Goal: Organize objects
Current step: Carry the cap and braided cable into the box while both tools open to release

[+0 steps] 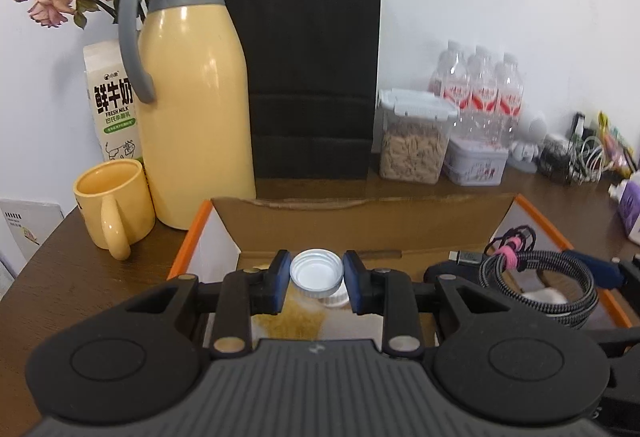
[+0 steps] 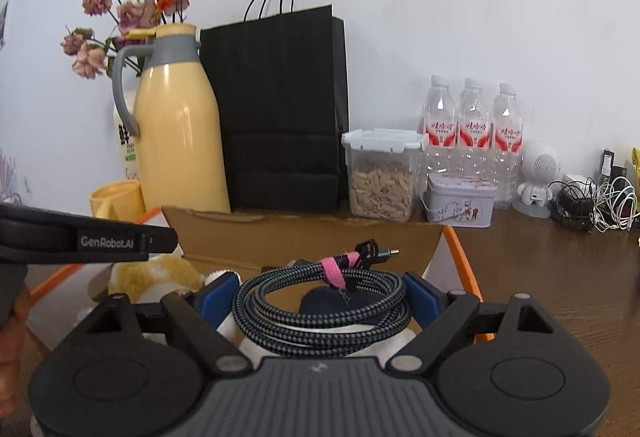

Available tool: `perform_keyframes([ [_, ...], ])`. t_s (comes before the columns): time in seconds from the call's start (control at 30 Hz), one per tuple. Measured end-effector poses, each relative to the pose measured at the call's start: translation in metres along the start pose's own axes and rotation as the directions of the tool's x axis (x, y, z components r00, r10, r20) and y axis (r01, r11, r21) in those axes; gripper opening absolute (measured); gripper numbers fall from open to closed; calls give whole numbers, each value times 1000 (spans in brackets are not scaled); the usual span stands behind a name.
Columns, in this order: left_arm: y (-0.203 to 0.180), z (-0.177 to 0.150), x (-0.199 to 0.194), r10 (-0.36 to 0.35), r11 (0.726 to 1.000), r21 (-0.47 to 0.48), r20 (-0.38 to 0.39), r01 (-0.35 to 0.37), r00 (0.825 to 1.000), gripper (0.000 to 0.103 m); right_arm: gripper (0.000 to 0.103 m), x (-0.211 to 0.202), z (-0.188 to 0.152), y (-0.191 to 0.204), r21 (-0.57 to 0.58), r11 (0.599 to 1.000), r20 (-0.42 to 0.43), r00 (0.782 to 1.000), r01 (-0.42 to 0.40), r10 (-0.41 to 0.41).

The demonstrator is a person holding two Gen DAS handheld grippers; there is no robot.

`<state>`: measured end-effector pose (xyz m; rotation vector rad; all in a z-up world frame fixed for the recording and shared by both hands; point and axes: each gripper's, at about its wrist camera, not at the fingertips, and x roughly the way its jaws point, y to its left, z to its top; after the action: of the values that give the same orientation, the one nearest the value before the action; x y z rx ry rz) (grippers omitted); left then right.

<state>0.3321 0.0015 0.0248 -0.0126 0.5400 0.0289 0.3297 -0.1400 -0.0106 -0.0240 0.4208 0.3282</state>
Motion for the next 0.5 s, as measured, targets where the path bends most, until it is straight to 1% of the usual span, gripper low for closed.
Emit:
perform_keyframes([
  [0.07, -1, -2, 1, 15, 1000, 10, -6, -15, 1000, 31, 88, 1, -2, 0, -4, 1000, -17, 1000, -4, 4],
  [0.13, -1, -4, -2, 33, 999, 10, -7, -33, 999, 55, 89, 0, -5, 2, -17, 1000, -33, 999, 1, -2],
  [0.17, -1, -4, -4, 37, 999, 7, 2, -37, 999, 79, 91, -1, -6, 3, -24, 1000, -37, 999, 4, -5],
  [0.2, 0, -4, -8, 35, 999, 3, 20, -35, 999, 98, 95, -3, -7, 3, -27, 1000, -38, 999, 8, -9],
  [0.23, 0, -4, -11, 36, 999, 1, 40, -36, 999, 103, 103, -5, -7, 4, -26, 1000, -34, 999, 14, -14],
  [0.3, -1, -2, -17, 44, 999, 1, 71, -44, 997, 103, 103, -8, -6, 4, -28, 999, -26, 999, 20, -21],
  [0.5, -5, 0, -20, 51, 999, 11, 75, -52, 996, 103, 103, -14, -6, 5, -31, 999, -20, 1000, 11, -12],
])
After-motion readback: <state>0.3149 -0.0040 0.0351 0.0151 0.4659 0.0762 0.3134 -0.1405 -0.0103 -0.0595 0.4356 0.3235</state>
